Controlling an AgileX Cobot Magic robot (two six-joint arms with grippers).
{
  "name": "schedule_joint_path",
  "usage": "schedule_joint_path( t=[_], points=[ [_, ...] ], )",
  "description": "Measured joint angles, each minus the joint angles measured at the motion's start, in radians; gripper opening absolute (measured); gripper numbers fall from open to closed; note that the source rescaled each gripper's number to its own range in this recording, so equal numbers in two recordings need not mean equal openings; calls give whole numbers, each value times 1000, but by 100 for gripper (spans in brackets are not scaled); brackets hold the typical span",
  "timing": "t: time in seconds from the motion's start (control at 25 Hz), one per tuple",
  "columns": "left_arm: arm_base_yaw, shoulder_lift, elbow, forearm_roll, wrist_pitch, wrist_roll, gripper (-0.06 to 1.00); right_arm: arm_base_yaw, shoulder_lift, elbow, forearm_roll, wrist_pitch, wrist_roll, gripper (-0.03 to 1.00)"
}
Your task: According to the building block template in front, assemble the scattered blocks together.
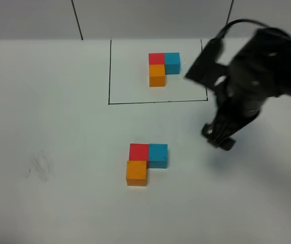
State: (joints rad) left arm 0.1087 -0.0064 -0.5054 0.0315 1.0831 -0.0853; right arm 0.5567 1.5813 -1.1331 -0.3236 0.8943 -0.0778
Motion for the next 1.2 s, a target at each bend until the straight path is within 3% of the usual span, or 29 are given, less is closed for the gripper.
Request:
schedule_joint_path(
  t=[0.12,0.24,0.44,0.56,0.68,0.92,1.2],
  points=[
    [0,0,0,0,0,0,68,-189,-187,64,-85,1,59,100],
    [0,0,0,0,0,0,68,-387,-343,76,-162,61,53,100],
    [0,0,0,0,0,0,68,-579,-555,84,-271,162,-21,100],
    [0,0,0,0,0,0,68,-597,-703,86,-241,235,-22,100],
    [0,0,0,0,0,0,68,-597,-871,128,-135,288,-11,100],
    [0,0,0,0,0,0,68,-597,-1239,351,81,219,-10,100],
    [0,0,0,0,0,-1,68,-597,-1499,582,168,164,23,100]
  ],
)
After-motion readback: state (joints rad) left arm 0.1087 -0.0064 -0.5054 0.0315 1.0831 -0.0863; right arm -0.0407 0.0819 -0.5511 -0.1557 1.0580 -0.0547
